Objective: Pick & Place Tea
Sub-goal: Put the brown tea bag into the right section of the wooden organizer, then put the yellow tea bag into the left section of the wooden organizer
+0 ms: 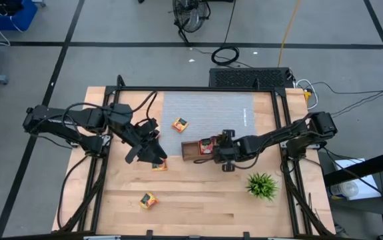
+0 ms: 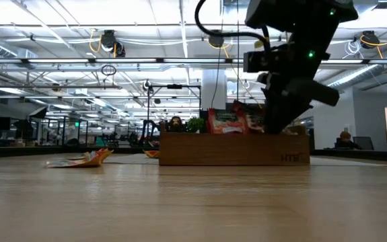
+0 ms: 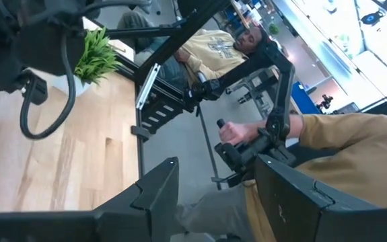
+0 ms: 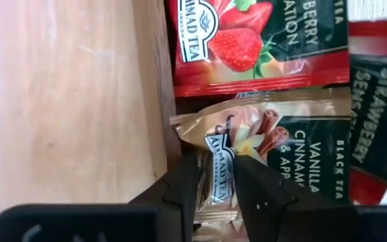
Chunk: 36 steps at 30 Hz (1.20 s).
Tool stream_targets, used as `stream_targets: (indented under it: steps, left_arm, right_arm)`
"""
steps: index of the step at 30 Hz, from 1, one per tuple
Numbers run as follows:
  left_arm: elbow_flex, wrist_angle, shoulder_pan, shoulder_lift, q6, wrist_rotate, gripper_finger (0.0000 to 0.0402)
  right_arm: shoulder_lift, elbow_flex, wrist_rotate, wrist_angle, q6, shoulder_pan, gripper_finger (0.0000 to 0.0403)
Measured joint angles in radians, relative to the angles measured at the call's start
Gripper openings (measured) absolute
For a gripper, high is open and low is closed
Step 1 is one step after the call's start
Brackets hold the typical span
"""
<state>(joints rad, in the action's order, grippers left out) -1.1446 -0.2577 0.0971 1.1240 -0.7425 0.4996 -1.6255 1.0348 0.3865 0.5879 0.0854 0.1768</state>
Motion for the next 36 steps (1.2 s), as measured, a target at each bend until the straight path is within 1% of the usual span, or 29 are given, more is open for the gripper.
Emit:
stream_targets:
  steps: [7, 18, 22, 24, 26, 29, 31, 33, 36]
  left_arm:
    - [0.0, 0.001, 0.0, 0.0, 0.005, 0.008, 0.0198]
    - [0.0, 0.001, -0.01, 0.0, 0.015, 0.028, 0.0198]
    - [0.0, 0.0, -0.019, 0.0, 0.03, 0.021, 0.0198]
    - [0.0, -0.005, -0.026, 0.0, 0.036, -0.031, 0.0198]
    - [0.0, -0.03, -0.031, 0.0, 0.053, -0.145, 0.0198]
    - [0.0, -0.094, -0.032, 0.0, 0.155, -0.289, 0.0198]
    - [0.0, -0.132, -0.031, 0.0, 0.263, -0.385, 0.0198]
    - [-0.001, -0.166, -0.031, 0.008, 0.406, -0.462, 0.0198]
    - [0.0, -0.227, -0.043, 0.013, 0.635, -0.534, 0.0198]
  right_arm:
    - [0.053, 0.0, -0.065, 0.024, 0.006, 0.001, 0.0094]
    - [0.08, 0.003, -0.081, 0.054, 0.005, 0.019, 0.0094]
    - [0.08, 0.031, -0.078, 0.072, 0.02, 0.037, 0.0097]
    - [0.08, 0.073, -0.078, 0.105, 0.069, 0.049, 0.0101]
    - [0.08, 0.116, -0.077, 0.145, 0.145, 0.068, 0.0106]
    - [0.08, 0.181, -0.078, 0.181, 0.271, 0.1, 0.0115]
    - [0.087, 0.22, -0.078, 0.2, 0.332, 0.123, 0.0123]
    - [0.105, 0.237, -0.077, 0.211, 0.374, 0.147, 0.0133]
    - [0.153, 0.239, -0.078, 0.214, 0.419, 0.182, 0.0153]
